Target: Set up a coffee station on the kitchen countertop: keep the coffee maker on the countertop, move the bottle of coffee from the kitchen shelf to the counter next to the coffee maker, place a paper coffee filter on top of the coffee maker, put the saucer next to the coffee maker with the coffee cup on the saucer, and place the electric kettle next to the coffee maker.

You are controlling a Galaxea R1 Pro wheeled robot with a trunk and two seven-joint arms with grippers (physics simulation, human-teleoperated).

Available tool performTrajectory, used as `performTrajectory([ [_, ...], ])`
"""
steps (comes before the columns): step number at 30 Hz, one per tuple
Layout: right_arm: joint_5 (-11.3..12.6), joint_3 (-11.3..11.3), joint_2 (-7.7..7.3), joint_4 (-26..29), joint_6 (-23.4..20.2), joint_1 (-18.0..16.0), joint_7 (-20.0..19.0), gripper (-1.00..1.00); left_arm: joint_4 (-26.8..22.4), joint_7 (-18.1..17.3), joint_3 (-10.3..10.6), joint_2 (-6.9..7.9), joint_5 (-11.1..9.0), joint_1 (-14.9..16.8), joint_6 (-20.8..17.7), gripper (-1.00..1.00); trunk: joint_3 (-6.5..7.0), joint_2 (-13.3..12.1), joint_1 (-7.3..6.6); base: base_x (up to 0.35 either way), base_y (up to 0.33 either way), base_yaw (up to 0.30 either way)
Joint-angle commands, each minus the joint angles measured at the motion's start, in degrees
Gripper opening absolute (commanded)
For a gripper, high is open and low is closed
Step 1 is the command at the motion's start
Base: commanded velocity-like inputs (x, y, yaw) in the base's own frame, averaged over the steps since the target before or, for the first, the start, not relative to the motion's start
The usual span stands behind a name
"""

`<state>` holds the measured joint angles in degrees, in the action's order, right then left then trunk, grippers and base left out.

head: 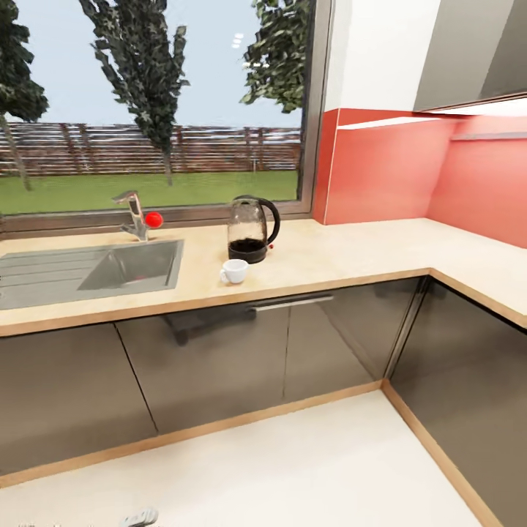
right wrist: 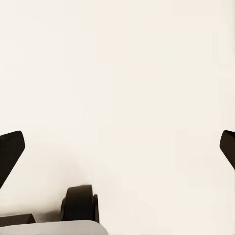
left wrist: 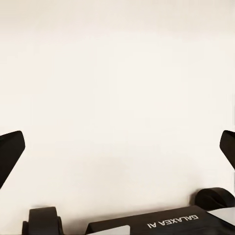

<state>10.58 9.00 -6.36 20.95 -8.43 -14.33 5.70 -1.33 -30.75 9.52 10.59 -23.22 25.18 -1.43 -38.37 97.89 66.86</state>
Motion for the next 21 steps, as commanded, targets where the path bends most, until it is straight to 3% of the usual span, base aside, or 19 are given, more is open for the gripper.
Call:
performTrajectory([
  [1, 0.6, 0.5, -0.06, 0.1, -0.3, 0.0, 0.4, 1.00, 0.0, -0.2, 0.5, 0.02, -0.6, 0.0, -0.2, 1.00, -0.05, 0.0, -0.01, 0.000, -0.175, 0.183],
  [12, 0.6, 0.5, -0.02, 0.1, -0.3, 0.0, 0.4, 1.00, 0.0, -0.2, 0.4, 0.05, -0.6, 0.0, -0.2, 1.00, -0.05, 0.0, -0.01, 0.000, -0.035, 0.256],
  [16, 0.6, 0.7, -0.01, 0.1, -0.3, 0.0, 0.4, 1.00, 0.0, -0.2, 0.4, 0.05, -0.6, 0.0, -0.2, 1.00, -0.05, 0.0, -0.01, -0.069, 0.142, 0.196],
  [17, 0.6, 1.0, -0.02, 0.1, -0.3, 0.0, 0.4, 1.00, 0.0, -0.2, 0.4, 0.03, -0.6, 0.0, -0.2, 1.00, -0.05, 0.0, -0.01, -0.106, 0.223, 0.090],
  [18, 0.6, 2.6, -0.07, -0.2, 0.3, 0.0, 0.4, 1.00, 0.0, -0.2, 0.4, 0.03, -0.6, 0.0, -0.2, 1.00, -0.05, 0.0, -0.01, -0.122, 0.254, 0.037],
  [21, 0.6, 4.3, -0.13, -3.0, 6.0, 0.0, 0.4, 1.00, 0.0, -0.2, 0.4, 0.02, -0.6, 0.0, -0.2, 1.00, -0.05, 0.0, -0.01, -0.132, 0.190, 0.012],
])
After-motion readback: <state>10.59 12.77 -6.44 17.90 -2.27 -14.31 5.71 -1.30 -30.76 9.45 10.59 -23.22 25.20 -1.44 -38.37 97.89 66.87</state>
